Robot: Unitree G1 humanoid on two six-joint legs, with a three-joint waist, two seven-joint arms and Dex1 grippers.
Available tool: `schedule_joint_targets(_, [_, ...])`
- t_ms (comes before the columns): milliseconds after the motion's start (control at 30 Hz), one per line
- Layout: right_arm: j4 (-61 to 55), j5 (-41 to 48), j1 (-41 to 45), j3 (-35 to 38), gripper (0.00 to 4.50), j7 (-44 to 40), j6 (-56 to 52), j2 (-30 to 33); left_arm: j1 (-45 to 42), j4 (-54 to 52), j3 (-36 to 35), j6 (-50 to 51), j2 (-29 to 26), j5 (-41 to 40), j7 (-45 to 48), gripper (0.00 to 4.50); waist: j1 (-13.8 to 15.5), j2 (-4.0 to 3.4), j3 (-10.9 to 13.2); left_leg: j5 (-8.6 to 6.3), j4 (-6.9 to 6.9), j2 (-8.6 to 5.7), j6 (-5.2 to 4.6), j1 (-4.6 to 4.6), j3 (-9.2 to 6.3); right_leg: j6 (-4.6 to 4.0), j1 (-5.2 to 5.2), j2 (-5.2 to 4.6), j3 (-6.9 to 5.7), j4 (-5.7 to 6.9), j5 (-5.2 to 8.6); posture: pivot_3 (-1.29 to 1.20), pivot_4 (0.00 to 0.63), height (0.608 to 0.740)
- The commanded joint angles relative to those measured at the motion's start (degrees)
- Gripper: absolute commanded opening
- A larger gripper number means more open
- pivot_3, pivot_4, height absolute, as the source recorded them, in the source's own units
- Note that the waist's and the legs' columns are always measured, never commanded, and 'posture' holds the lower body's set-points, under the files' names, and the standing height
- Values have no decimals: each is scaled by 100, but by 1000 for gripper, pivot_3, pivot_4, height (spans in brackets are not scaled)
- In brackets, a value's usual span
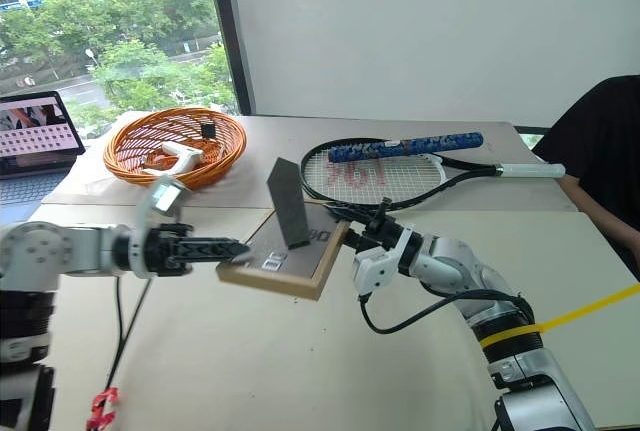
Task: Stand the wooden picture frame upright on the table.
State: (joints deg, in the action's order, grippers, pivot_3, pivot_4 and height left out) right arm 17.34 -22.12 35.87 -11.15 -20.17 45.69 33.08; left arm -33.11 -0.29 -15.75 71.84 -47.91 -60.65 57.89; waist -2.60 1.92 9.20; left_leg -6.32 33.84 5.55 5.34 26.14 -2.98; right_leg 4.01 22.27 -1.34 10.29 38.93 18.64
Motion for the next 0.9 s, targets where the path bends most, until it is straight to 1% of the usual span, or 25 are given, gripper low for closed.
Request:
schedule_joint_targets(33, [66, 1750, 194, 329, 1310, -870, -1021, -183, 454, -274, -663, -812, -280, 172, 424, 4500, 2, -1, 2, 0, 0, 0, 0, 0, -4, -1, -2, 0, -4, 0, 0, 0, 150, 740])
schedule_joint_targets(67, [-72, 2826, 188, 343, 1310, -1733, -2291, -331, 666, -355, -753, -1102, -349, 329, 526, 4500, -7, 3, 5, 0, 0, 0, 0, 0, -6, -1, -3, 0, -6, 0, 1, 0, 150, 740])
schedule_joint_targets(100, [-192, 3564, 185, 351, 1310, -2339, -3207, -419, 809, -407, -798, -1318, -387, 435, 590, 4500, -22, 2, 6, 0, 0, 1, 0, 0, -9, -3, -5, 1, -8, 0, 1, 0, 150, 740])
schedule_joint_targets(133, [-344, 4077, 192, 368, 1305, -2760, -3949, -445, 970, -554, -762, -1681, -380, 643, 660, 4500, -20, 1, 6, 2, -2, 1, -1, -4, -11, -4, -12, 1, -10, 2, 1, 0, 150, 740])
schedule_joint_targets(267, [-806, 4844, 358, 398, 1303, -3201, -6374, -315, 1498, -1020, -413, -2948, -234, 1407, 909, 4500, 43, -27, 29, 4, 0, 0, 1, -5, -14, -5, -14, 0, -17, 3, 2, 0, 150, 740])
schedule_joint_targets(367, [-994, 5328, 486, 506, 1303, -3305, -7660, -384, 1619, -1184, -240, -3460, -70, 1729, 804, 4500, 52, -36, 36, 6, -1, 1, 0, -2, -14, -9, -5, 2, -17, 5, 4, 0, 150, 740])
schedule_joint_targets(500, [-804, 5398, 640, 570, 1303, -3204, -8347, -544, 1683, -1192, -57, -3936, 38, 2087, 739, 4500, 20, -36, 36, 6, -2, 1, -1, 1, -14, -8, -1, 2, -17, 4, 4, 0, 150, 740])
schedule_joint_targets(600, [-218, 5205, 757, 606, 1303, -3093, -8338, -723, 1697, -1147, -67, -4073, 83, 2114, 722, 4500, -3, -35, 36, 5, -5, 1, -2, 3, -13, -9, 2, 2, -17, 3, 6, 0, 150, 740])
schedule_joint_targets(767, [679, 4833, 837, 607, 1302, -2969, -7981, -924, 1790, -989, -28, -4421, 88, 2329, 764, 4500, -4, -35, 36, 5, -3, 1, -2, 3, -13, -8, 2, 2, -17, 3, 6, 0, 150, 740])
schedule_joint_targets(900, [943, 4861, 786, 725, 1302, -3045, -8146, -1087, 1806, -894, -26, -4589, 107, 2403, 760, 4500, -7, -35, 37, 5, -3, 1, -2, 3, -14, -8, 2, 3, -17, 3, 6, 0, 150, 740])
